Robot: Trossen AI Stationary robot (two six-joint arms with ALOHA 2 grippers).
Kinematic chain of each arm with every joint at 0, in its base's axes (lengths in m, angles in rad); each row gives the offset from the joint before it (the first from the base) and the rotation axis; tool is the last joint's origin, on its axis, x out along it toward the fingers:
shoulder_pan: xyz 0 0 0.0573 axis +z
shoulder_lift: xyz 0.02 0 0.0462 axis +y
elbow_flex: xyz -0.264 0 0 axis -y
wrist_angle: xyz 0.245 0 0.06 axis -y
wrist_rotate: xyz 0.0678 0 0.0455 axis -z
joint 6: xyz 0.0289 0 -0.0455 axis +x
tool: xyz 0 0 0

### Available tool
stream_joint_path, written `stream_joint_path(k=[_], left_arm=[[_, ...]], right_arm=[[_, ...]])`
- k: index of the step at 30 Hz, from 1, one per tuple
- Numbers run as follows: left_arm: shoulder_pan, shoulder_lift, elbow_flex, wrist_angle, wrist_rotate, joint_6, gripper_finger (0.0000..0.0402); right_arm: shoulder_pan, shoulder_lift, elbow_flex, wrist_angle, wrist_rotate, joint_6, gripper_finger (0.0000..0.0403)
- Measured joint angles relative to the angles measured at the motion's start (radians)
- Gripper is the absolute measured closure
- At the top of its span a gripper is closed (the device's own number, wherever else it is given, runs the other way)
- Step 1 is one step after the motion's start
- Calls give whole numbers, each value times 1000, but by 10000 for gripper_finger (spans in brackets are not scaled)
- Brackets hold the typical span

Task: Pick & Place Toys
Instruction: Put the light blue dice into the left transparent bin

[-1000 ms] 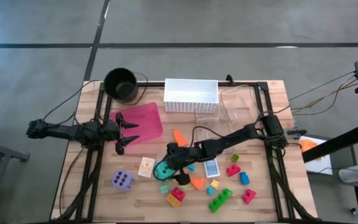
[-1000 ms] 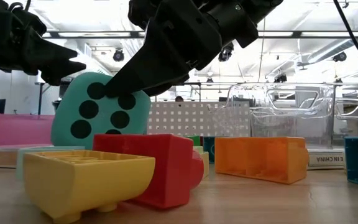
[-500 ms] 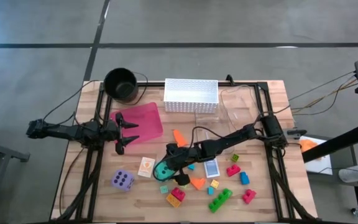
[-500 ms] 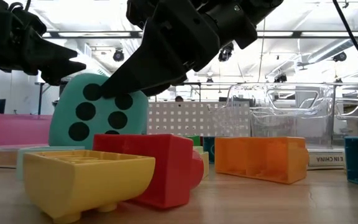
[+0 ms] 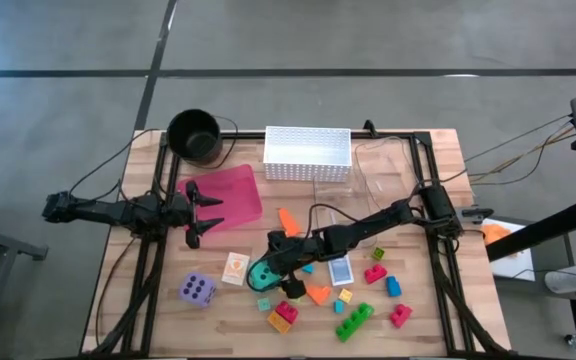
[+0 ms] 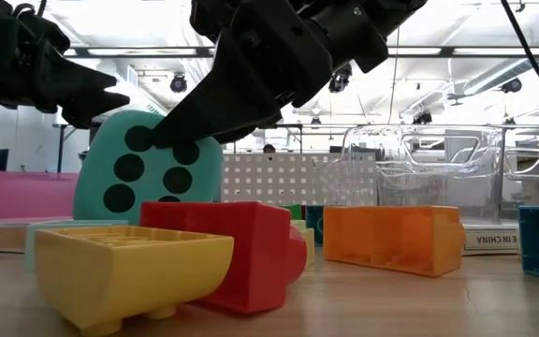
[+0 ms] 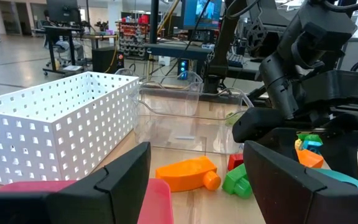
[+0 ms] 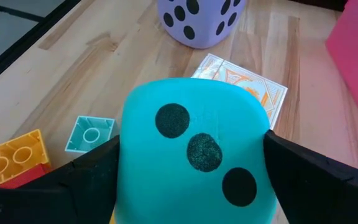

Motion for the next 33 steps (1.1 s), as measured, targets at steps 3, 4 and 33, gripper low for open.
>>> stream_joint_path(k=[3, 4, 33], left_arm=[[0, 0, 0, 0, 0, 0, 142], [0, 0, 0, 0, 0, 0, 142], [0, 0, 0, 0, 0, 0, 142]], right_arm=[[0, 0, 0, 0, 2, 0, 46], [0, 0, 0, 0, 2, 0, 44], [1, -160, -12, -174, 90, -85, 40]])
